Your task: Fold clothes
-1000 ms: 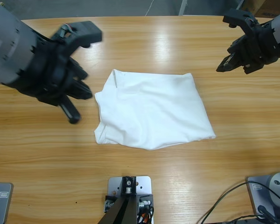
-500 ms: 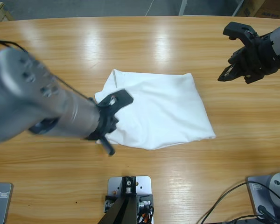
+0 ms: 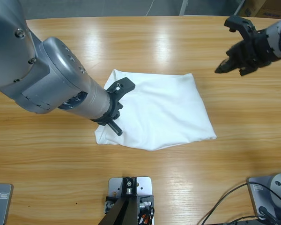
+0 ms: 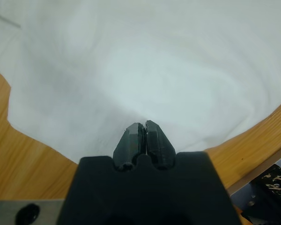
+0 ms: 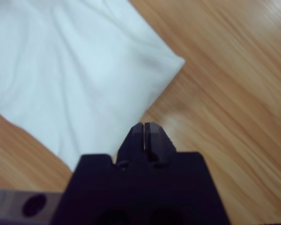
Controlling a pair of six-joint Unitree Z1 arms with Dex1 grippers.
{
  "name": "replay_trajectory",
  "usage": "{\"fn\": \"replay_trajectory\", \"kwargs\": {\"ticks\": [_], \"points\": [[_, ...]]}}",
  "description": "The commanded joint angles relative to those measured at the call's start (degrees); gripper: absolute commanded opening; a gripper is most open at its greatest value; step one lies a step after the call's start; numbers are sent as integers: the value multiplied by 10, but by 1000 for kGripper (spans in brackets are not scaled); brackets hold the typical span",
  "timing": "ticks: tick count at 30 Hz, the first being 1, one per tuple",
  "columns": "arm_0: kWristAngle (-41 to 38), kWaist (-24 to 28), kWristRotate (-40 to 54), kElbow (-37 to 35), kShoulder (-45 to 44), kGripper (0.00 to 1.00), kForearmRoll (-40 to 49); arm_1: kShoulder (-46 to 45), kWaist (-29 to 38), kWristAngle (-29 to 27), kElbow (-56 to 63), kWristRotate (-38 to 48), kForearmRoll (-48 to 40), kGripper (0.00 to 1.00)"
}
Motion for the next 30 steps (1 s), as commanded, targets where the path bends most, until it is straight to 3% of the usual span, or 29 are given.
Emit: {"fn": "replay_trajectory", "kwargs": {"ticks": [1,6,17,30], "points": [[6,6,-10,31,42,0,-23,126,-9,77,-17,23,-19,0],[-4,6,-10,32,51,0,-30,161,-33,90,-24,30,-28,0],[-13,6,-19,60,40,0,-30,242,-16,119,-40,41,-46,0],[-21,6,-19,96,17,0,-38,276,-53,29,-56,54,-81,0]]}}
